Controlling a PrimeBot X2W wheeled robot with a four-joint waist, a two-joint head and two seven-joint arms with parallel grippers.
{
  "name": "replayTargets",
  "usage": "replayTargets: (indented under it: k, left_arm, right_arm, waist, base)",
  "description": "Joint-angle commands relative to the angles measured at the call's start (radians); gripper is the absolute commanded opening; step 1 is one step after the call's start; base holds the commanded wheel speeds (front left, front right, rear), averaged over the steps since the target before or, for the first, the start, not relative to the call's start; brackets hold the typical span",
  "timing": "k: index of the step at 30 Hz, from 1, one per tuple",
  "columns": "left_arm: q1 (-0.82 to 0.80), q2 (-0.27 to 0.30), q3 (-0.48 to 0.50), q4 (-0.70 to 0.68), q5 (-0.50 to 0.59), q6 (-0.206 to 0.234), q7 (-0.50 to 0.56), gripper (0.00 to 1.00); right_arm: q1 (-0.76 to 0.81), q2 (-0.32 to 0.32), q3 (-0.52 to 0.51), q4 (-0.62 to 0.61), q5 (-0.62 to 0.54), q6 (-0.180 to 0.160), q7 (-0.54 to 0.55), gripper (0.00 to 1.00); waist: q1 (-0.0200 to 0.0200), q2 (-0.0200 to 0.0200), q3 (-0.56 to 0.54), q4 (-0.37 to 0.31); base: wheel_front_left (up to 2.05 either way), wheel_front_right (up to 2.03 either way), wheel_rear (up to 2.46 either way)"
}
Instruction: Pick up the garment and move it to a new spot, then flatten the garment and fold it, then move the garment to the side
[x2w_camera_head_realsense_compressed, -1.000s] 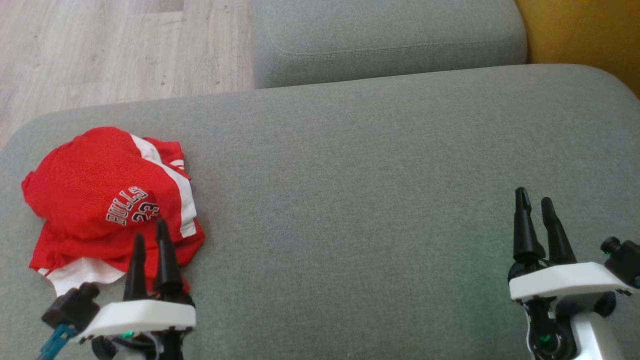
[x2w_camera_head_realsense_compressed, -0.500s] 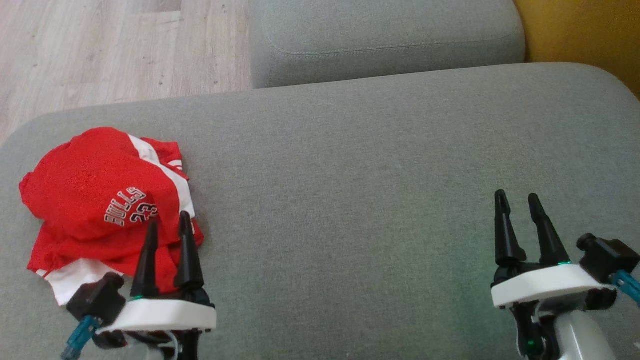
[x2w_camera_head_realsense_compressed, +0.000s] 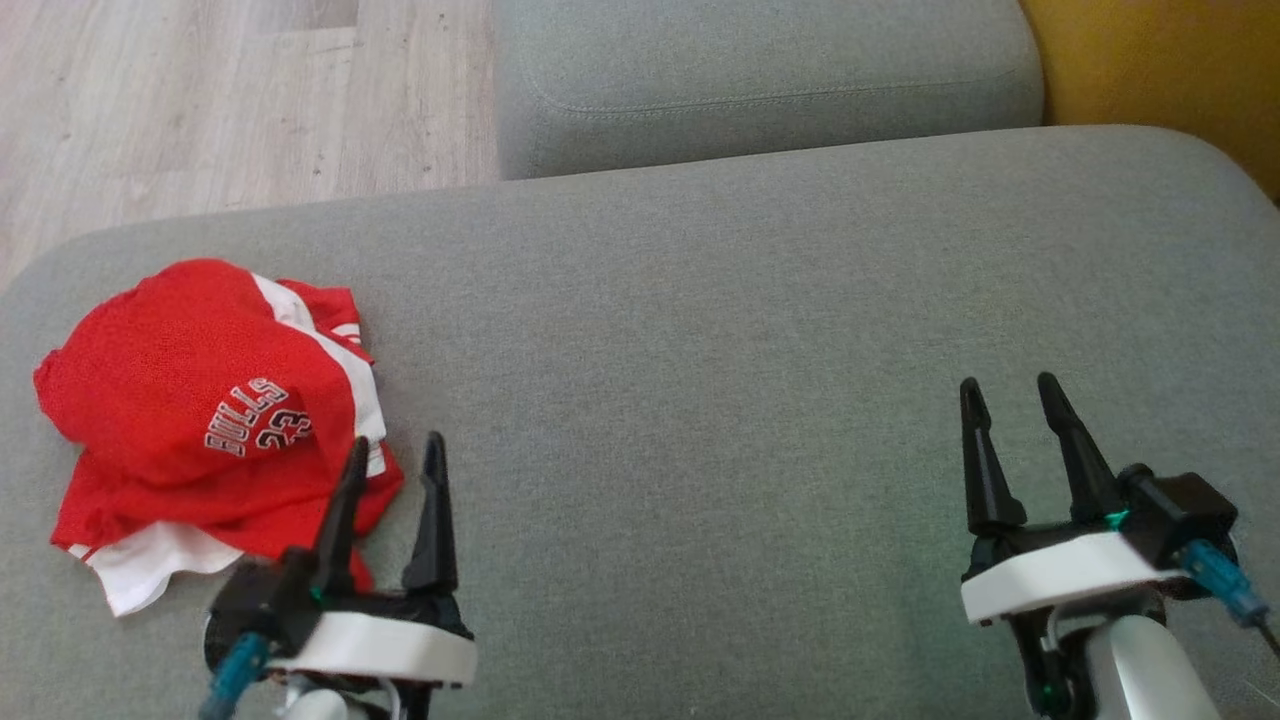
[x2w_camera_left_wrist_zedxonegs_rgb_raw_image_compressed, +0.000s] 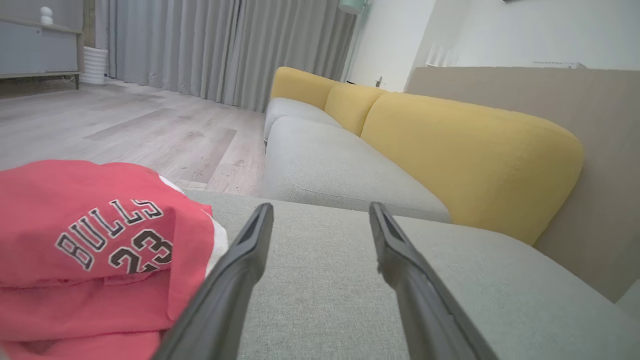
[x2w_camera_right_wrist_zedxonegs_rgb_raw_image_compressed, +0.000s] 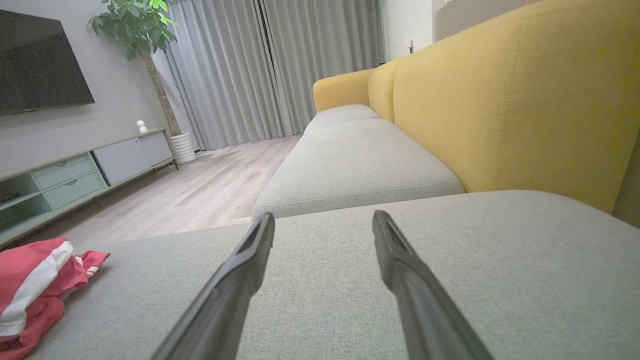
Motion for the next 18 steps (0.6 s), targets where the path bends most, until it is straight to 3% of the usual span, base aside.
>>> replayTargets:
  k: [1,11,18]
  left_arm:
    - [-0.052,0.018,0.008,-0.028,0.047,0.004,-0.017,1.0]
    - [-0.069,0.053,-0.072,-0.018,0.217,0.048,-0.046,1.0]
    - [-0.074,0.063,-0.1,-0.038,0.273,0.087,-0.064,1.0]
  right_arm:
    - [-0.052,-0.009,0.025,-0.043,-0.047,-0.001,-0.018,1.0]
    - [-0.052,-0.009,0.047,-0.057,-0.194,-0.001,-0.047,1.0]
    - [-0.049,-0.009,0.057,-0.066,-0.257,-0.001,-0.065,1.0]
  waist:
    - [0.0,0.0,0.0,-0.001]
    - [0.0,0.0,-0.002,-0.005]
    - [0.0,0.0,-0.002,-0.004]
  base:
    - [0.0,0.0,0.0]
    - [0.0,0.0,0.0]
    - [0.0,0.0,0.0]
